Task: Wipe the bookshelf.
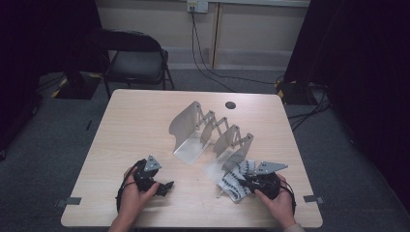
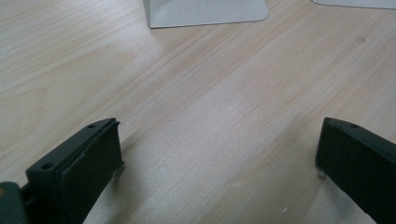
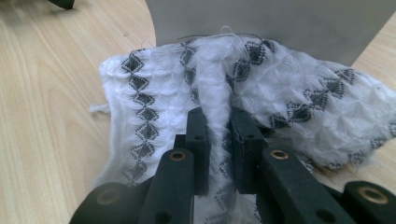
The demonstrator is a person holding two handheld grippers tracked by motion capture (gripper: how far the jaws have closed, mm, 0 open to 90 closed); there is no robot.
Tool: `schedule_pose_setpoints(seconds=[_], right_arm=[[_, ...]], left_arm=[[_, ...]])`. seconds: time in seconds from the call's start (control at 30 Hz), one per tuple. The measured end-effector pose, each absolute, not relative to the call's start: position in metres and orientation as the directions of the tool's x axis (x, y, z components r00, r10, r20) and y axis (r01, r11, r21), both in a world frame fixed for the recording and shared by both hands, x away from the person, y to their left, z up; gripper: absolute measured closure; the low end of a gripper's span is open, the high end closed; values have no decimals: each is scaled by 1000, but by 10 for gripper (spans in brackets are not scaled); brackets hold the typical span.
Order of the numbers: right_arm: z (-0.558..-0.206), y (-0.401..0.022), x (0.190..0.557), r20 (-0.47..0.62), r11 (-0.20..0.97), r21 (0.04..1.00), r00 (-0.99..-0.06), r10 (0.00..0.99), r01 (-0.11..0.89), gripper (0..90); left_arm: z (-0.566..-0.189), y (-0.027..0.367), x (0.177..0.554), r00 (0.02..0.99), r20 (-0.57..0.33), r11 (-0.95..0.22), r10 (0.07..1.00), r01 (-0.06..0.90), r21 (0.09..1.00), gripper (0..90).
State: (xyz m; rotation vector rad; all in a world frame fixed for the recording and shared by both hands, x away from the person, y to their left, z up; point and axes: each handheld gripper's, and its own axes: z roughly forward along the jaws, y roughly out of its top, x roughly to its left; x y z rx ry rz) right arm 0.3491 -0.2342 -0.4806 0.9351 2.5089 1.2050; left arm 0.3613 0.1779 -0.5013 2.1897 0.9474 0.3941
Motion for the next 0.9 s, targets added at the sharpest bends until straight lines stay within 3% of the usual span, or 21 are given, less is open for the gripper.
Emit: schedule_pose_setpoints(seconds=[0.27, 0.67, 0.9], right_arm=[[-456, -247, 343, 71, 426, 801, -774, 629, 420, 804], [-359, -260, 348, -51, 362, 900, -767, 640, 242, 804], [-372, -258, 365, -31, 373, 886, -767, 641, 275, 800]], left_arm=[[-501, 178, 361, 685, -1, -481, 729, 513, 711, 0], [-501, 178, 361, 685, -1, -481, 728, 513, 711, 0], [-501, 178, 361, 685, -1, -481, 728, 513, 711, 0]])
